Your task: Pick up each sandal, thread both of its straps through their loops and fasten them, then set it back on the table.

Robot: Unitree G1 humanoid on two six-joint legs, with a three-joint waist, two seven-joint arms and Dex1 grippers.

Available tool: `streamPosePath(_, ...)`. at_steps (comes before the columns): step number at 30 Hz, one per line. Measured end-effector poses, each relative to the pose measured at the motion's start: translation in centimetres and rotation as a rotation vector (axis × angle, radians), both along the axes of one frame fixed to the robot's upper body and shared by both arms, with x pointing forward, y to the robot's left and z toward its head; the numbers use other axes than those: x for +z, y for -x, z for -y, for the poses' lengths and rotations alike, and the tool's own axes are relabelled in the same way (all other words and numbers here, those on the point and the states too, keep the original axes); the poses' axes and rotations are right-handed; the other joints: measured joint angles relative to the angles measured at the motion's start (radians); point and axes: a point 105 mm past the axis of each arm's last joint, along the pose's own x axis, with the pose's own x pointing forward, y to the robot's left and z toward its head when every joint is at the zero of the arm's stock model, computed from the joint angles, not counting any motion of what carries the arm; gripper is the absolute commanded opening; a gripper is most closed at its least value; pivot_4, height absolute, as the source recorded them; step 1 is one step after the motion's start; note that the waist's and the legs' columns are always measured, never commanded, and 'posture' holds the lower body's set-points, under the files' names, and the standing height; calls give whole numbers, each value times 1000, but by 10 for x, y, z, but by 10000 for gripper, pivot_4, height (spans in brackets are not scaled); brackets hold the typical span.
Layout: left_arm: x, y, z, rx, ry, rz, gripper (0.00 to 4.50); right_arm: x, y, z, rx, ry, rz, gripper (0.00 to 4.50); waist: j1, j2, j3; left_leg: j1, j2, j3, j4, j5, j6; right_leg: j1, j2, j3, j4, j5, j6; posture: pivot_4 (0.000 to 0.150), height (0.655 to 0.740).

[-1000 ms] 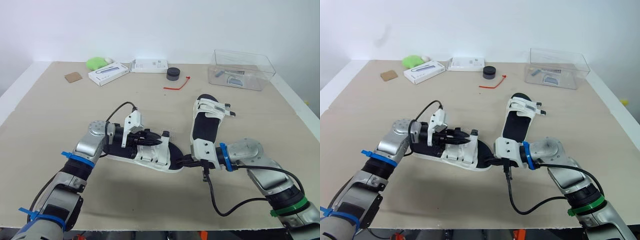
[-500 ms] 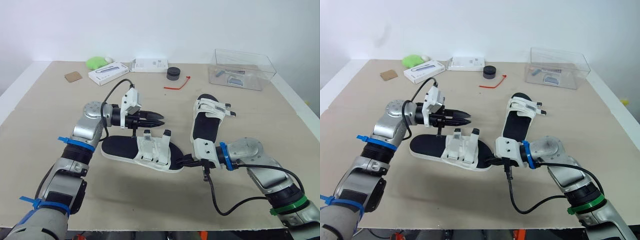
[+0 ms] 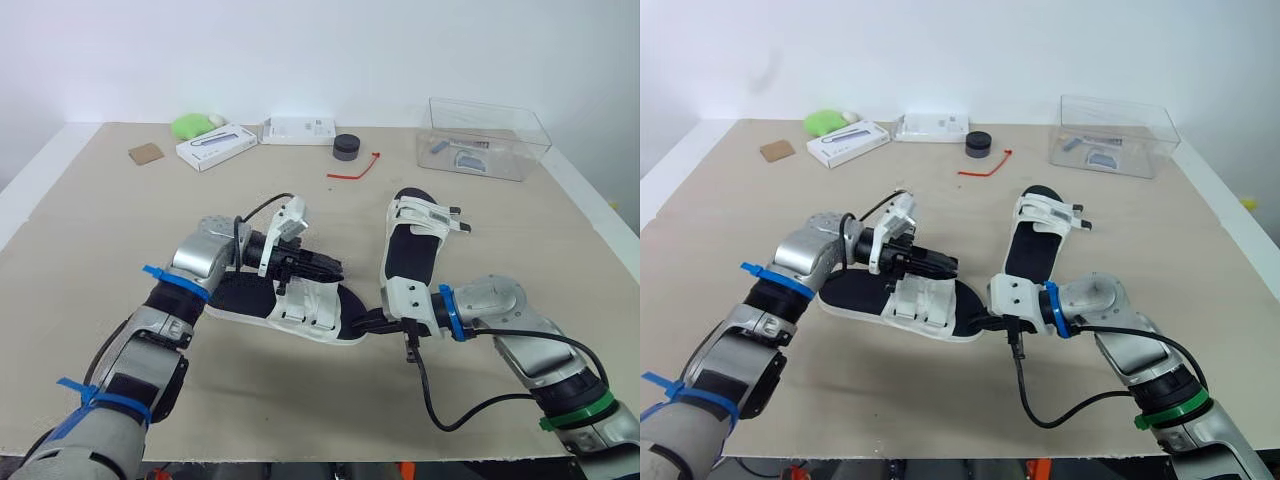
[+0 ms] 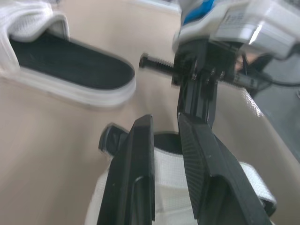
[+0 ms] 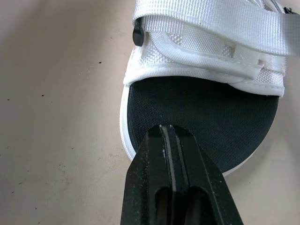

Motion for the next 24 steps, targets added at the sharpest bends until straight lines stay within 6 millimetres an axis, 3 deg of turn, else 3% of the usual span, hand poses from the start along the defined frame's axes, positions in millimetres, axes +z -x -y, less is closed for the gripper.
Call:
streamPosePath(5,-17,-6,1,29,-104,-4,8743,0,0,0,-5,-2,2,0,0,0,0,0,0,0,0,0,0,0,0,0,0,0,0,1500,7400)
streamPosePath(12,-20,-22,-2,91,-156,55,8743,-1,-1,0,-14,-2,4,0,0,0,0,2,0,0,0,2,2,1,0,0,0,2,1,1500,7400)
streamPosePath(15,-20,-38,-11,191,-186,103,8743,-1,-1,0,-17,-2,6,0,-1,0,0,2,0,0,0,3,3,1,0,0,0,3,2,1500,7400)
streamPosePath(19,-18,-44,-19,248,-149,73,8743,0,-1,0,-7,0,4,0,-1,0,0,0,0,0,0,3,3,0,1,0,0,3,1,1500,7400)
streamPosePath(22,-12,-41,-20,230,-121,38,16039,1,0,0,1,0,7,0,-1,0,0,-4,0,0,0,3,2,-4,1,0,0,2,0,1500,7400)
streamPosePath(24,-9,-38,-19,211,-111,32,25025,1,0,-1,4,0,8,0,-1,0,0,-6,0,0,0,3,2,-5,1,0,0,2,0,1500,7400)
